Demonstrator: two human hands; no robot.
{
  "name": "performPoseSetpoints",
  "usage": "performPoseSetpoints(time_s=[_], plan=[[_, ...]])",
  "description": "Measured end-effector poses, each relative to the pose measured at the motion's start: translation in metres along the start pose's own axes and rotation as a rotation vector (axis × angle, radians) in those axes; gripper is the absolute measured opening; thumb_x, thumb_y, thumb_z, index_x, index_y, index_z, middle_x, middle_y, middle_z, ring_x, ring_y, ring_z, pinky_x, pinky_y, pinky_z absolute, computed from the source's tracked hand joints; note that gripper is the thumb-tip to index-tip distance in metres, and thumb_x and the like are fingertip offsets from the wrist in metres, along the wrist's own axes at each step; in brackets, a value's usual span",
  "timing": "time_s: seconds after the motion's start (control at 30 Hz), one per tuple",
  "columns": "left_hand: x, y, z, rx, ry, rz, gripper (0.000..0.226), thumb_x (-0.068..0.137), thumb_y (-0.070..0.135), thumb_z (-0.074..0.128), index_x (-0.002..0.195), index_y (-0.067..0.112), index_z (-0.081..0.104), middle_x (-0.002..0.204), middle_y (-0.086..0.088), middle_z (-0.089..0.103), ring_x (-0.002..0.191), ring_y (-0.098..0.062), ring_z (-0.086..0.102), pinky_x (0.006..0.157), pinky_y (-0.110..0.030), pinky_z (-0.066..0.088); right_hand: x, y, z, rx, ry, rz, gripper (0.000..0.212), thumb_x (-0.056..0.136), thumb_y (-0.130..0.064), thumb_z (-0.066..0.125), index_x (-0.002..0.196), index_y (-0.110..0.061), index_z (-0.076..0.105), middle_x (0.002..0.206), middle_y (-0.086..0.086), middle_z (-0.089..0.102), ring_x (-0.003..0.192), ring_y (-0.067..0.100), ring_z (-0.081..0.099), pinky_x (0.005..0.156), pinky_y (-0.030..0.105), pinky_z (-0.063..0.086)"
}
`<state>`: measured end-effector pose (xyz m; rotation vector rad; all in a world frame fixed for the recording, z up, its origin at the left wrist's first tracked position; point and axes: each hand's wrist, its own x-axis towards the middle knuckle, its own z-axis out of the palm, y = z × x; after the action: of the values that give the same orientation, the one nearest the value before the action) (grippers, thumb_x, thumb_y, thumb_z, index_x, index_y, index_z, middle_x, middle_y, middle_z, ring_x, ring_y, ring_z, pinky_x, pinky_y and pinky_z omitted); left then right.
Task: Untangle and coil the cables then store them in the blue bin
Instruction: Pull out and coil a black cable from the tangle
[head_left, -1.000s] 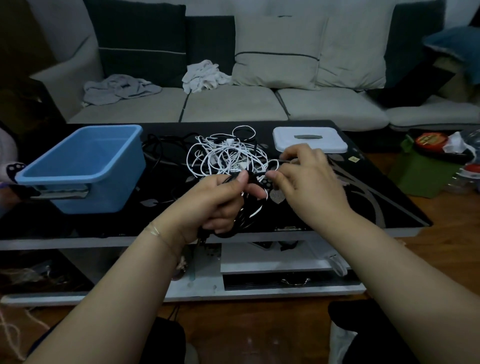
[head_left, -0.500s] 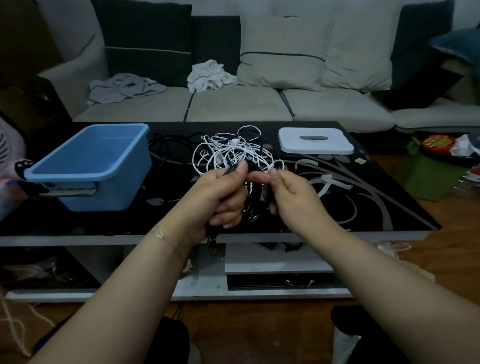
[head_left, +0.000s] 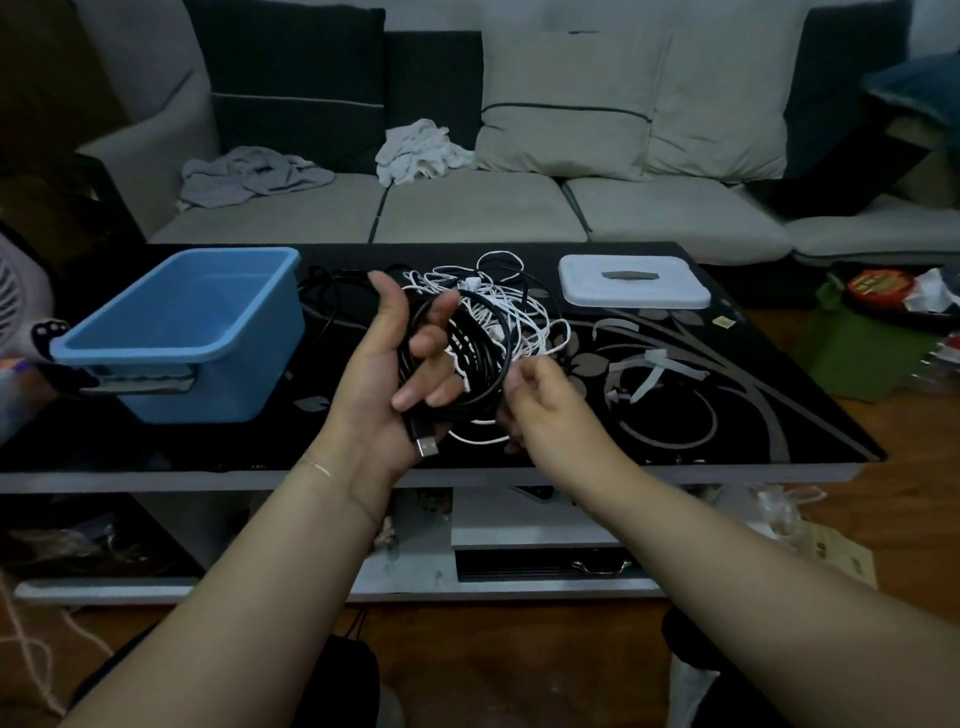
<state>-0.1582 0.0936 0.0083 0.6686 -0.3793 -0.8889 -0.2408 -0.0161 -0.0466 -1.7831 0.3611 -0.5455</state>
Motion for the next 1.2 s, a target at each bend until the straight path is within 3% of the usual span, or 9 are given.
performPoseSetpoints(time_s=[0.13, 0.27, 0.37, 0.47, 0.57, 0.7, 0.87, 1.04, 1.2], plan=[[0.000, 0.003, -0.004, -0.037, -0.008, 0.063, 0.024, 0.090, 0.030, 0.047, 0.093, 0.011, 0.061, 0.078, 0.008, 0.074, 0.023, -0.007, 0.030, 0.033, -0.011, 0.028, -0.003, 0.010, 0.003, -0.271, -0.043, -0.107, 0.016, 0.095, -0.040, 0.039, 0.089, -0.026, 0.041, 0.065, -0.008, 0.046, 0.061, 0.019, 0.045, 0.060, 0.042, 0.042], [0.000, 0.003, -0.008, 0.057, 0.080, 0.117, 0.027, 0.092, 0.021, 0.046, 0.111, 0.007, 0.060, 0.114, 0.001, 0.071, 0.028, -0.006, 0.029, 0.039, -0.011, 0.031, -0.006, 0.008, -0.001, -0.558, -0.112, -0.164, 0.026, 0.100, -0.027, 0.041, 0.125, -0.022, 0.043, 0.094, 0.010, 0.064, 0.088, 0.034, 0.059, 0.074, 0.045, 0.048], [0.000, 0.003, -0.008, 0.128, 0.136, 0.155, 0.035, 0.096, 0.018, 0.042, 0.125, 0.001, 0.049, 0.124, -0.004, 0.066, 0.034, -0.005, 0.030, 0.043, -0.013, 0.035, -0.009, 0.005, 0.000, -0.733, -0.155, -0.219, 0.025, 0.099, -0.027, 0.042, 0.122, -0.017, 0.048, 0.099, 0.012, 0.065, 0.092, 0.035, 0.059, 0.071, 0.042, 0.047], [0.001, 0.001, -0.008, 0.259, 0.199, 0.218, 0.036, 0.098, 0.013, 0.038, 0.128, -0.005, 0.047, 0.125, -0.006, 0.066, 0.039, -0.007, 0.031, 0.046, -0.018, 0.038, -0.012, 0.001, 0.000, -0.844, -0.165, -0.274, 0.022, 0.099, -0.036, 0.041, 0.106, -0.017, 0.051, 0.088, 0.009, 0.065, 0.085, 0.034, 0.059, 0.063, 0.039, 0.042], [0.001, -0.001, -0.009, 0.543, 0.235, 0.306, 0.030, 0.097, 0.017, 0.046, 0.117, 0.007, 0.065, 0.121, -0.005, 0.065, 0.044, -0.008, 0.037, 0.055, -0.022, 0.039, -0.015, -0.002, 0.000, -0.946, -0.187, -0.338, 0.029, 0.099, -0.041, 0.040, 0.120, -0.022, 0.049, 0.095, 0.008, 0.067, 0.091, 0.034, 0.060, 0.065, 0.037, 0.043], [0.003, -0.005, -0.011, 0.925, 0.287, 0.365, 0.033, 0.102, 0.021, 0.041, 0.122, 0.005, 0.062, 0.056, 0.010, 0.064, 0.052, 0.002, 0.055, 0.059, -0.008, 0.041, -0.012, -0.004, -0.002, -0.949, -0.312, -0.376, 0.035, 0.100, -0.030, 0.040, 0.135, -0.027, 0.040, 0.112, 0.008, 0.063, 0.103, 0.032, 0.056, 0.068, 0.035, 0.037], [0.007, -0.017, -0.013, 1.109, 0.292, 0.363, 0.019, 0.102, 0.023, 0.041, 0.114, 0.008, 0.040, 0.088, 0.007, 0.075, 0.060, -0.016, 0.069, 0.062, -0.030, 0.055, -0.004, -0.004, -0.010, -1.098, -0.238, -0.528, 0.032, 0.098, -0.044, 0.040, 0.101, -0.018, 0.058, 0.093, 0.011, 0.066, 0.091, 0.034, 0.060, 0.063, 0.035, 0.033], [0.005, -0.022, -0.017, 1.775, 0.318, 0.381, 0.027, 0.099, 0.033, 0.046, 0.095, 0.008, 0.037, 0.098, -0.015, 0.069, 0.097, -0.040, 0.060, 0.078, -0.047, 0.045, -0.002, -0.011, -0.015, -1.016, -0.083, -0.646, 0.033, 0.086, -0.050, 0.050, 0.074, -0.021, 0.062, 0.061, -0.002, 0.057, 0.063, 0.026, 0.060, 0.050, 0.028, 0.032], [0.004, -0.017, -0.018, 1.484, 0.126, 0.058, 0.039, 0.098, 0.042, 0.044, 0.085, 0.006, 0.044, 0.060, -0.006, 0.065, 0.052, -0.027, 0.064, 0.056, -0.036, 0.049, 0.005, -0.013, -0.028, -0.785, -0.217, -0.577, 0.035, 0.085, -0.056, 0.038, 0.081, -0.024, 0.052, 0.071, -0.021, 0.042, 0.077, 0.007, 0.042, 0.065, 0.030, 0.037]])
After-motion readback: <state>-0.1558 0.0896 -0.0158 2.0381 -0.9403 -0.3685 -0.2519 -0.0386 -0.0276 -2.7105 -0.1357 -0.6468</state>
